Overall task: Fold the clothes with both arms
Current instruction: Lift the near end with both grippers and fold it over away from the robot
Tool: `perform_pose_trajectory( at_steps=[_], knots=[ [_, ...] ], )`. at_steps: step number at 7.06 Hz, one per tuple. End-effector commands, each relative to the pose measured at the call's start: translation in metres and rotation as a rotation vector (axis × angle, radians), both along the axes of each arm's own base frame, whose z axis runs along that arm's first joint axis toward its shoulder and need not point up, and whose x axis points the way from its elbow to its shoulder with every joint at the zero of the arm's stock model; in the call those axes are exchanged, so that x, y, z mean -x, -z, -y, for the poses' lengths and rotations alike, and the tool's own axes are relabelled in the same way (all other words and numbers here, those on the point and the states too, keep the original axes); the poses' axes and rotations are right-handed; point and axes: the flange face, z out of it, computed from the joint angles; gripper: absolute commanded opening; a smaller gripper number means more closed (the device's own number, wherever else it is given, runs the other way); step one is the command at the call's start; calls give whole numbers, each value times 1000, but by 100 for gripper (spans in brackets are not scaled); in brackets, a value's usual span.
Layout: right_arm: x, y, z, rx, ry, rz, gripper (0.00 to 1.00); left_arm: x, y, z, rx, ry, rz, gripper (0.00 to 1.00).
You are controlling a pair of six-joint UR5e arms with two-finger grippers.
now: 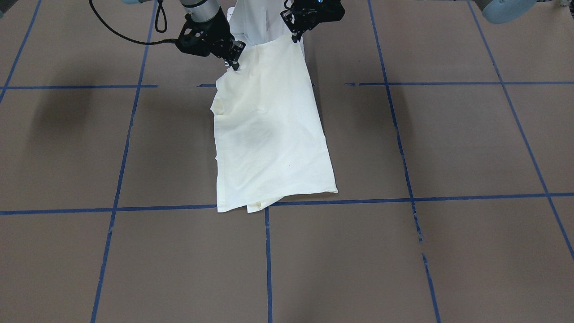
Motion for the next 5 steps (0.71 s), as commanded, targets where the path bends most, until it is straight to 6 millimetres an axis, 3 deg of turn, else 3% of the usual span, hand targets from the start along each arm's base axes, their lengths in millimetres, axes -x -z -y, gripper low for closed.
perform_pose_trajectory(
  at_steps=[1,2,3,5],
  knots=[
    [-14,-1,86,-6,-128,40,0,2,-4,70,-21,87,37,0],
    [-11,11,134,12,-169,40,0,-11,1,130,-12,165,46,0],
    [0,8,181,44,-204,3,0,-14,-12,181,-31,187,70,0],
    [33,14,249,85,-247,-57,0,11,-34,252,-38,267,86,0]
  ],
)
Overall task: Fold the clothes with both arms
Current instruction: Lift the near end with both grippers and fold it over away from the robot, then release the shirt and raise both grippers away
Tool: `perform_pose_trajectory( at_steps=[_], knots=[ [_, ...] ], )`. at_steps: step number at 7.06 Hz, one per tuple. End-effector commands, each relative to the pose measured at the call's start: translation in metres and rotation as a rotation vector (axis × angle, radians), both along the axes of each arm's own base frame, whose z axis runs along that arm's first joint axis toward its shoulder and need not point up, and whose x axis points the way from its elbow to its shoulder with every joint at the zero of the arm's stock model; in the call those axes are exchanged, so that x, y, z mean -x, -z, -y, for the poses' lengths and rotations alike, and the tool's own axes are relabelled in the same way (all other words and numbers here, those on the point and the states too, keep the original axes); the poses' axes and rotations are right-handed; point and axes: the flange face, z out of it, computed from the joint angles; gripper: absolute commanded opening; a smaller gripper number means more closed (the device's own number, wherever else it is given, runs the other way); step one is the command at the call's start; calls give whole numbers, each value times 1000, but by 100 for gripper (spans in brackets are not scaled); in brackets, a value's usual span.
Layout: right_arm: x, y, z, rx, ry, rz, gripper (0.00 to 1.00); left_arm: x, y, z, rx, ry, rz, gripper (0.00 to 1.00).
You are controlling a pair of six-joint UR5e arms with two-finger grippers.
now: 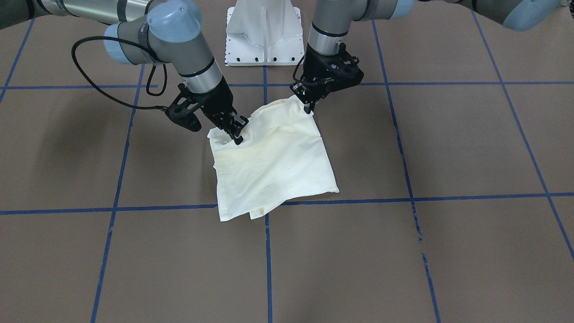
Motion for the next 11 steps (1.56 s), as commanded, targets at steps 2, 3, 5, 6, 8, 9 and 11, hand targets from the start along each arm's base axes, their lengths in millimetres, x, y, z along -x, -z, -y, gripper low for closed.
perform_pose_trajectory(
  at_steps=[2,3,5,6,8,9,11],
  knots=[
    [20,-10,85,39,-55,-23,0,0,-30,74,-21,46,3,0],
    [30,-21,96,47,-59,-34,0,-19,-26,86,-24,50,-11,0],
    [35,-32,99,55,-57,-53,99,-32,-36,100,-28,53,2,100],
    [26,-33,107,28,-48,-62,100,-11,-41,123,-41,77,17,100],
    [-6,-35,126,-16,43,-52,100,4,-52,126,-154,29,6,100],
    [-17,-36,131,-28,84,-47,100,7,-61,108,-192,-17,-89,100],
    [-62,-53,140,-105,135,-60,100,-2,-93,70,-246,-42,-300,100]
  ],
)
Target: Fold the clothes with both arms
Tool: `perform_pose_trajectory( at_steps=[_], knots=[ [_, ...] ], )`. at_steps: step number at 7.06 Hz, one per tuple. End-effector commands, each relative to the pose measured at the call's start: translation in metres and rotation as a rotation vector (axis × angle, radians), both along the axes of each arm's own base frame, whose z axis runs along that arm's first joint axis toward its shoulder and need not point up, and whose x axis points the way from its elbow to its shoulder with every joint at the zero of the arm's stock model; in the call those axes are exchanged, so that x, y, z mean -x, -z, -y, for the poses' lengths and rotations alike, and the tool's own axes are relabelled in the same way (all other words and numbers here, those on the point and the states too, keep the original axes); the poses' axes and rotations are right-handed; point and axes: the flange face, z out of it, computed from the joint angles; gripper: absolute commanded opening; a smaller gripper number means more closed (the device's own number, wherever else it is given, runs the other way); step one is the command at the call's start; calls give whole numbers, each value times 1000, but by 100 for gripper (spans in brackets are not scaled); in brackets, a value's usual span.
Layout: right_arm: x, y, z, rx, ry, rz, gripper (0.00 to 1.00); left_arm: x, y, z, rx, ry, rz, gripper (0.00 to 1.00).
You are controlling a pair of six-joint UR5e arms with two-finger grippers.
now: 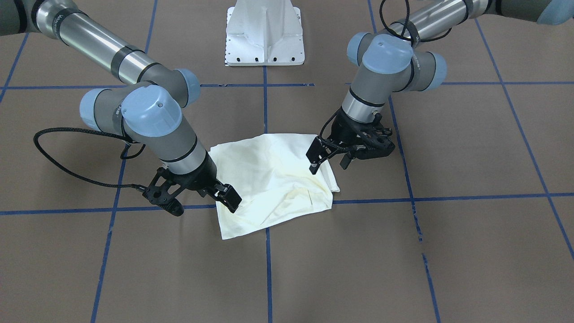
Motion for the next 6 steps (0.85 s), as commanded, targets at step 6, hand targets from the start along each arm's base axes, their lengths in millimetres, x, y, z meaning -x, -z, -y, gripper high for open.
perform_pose_trajectory(
  at_steps=[6],
  knots=[
    [-121,0,10,-119,158,-160,100,-76,-50,-47,-99,-105,-330,100]
  ],
)
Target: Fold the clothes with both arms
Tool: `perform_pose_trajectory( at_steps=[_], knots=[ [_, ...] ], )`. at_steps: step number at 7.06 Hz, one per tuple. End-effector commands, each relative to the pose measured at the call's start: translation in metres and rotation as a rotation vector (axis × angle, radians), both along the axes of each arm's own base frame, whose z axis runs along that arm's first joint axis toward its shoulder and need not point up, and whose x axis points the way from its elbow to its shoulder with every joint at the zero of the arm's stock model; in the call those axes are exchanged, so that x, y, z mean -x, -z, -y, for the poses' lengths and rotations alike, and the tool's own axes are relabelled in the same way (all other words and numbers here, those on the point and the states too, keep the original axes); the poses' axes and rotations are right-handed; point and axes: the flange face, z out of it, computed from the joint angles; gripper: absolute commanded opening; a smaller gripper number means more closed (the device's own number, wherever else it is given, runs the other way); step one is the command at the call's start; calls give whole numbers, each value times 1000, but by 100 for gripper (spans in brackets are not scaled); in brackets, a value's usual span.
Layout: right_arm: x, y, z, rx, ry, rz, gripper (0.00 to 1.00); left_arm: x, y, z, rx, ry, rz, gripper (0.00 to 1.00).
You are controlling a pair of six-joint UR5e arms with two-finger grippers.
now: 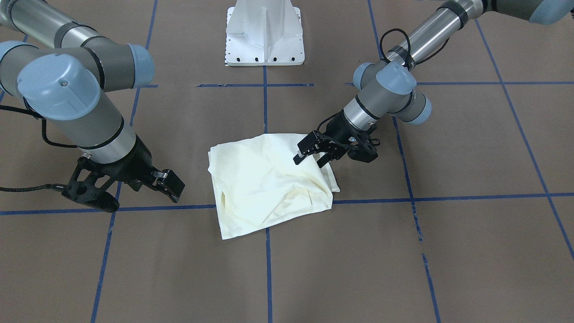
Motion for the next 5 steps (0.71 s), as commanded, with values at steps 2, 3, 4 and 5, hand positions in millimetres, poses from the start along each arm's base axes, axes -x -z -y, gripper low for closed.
perform_pose_trajectory(
  at_steps=[2,3,4,5],
  knots=[
    [-9,-1,4,-7,-3,-6,100,-29,22,-48,-24,-89,-89,100],
    [-11,-3,5,-5,-6,-8,100,-24,25,-66,-22,-161,-106,100],
    [-12,-3,5,-6,-7,-7,100,-5,18,-84,-14,-232,-120,100],
    [-12,-3,5,-6,-7,-7,100,13,17,-94,-12,-237,-131,100]
  ],
)
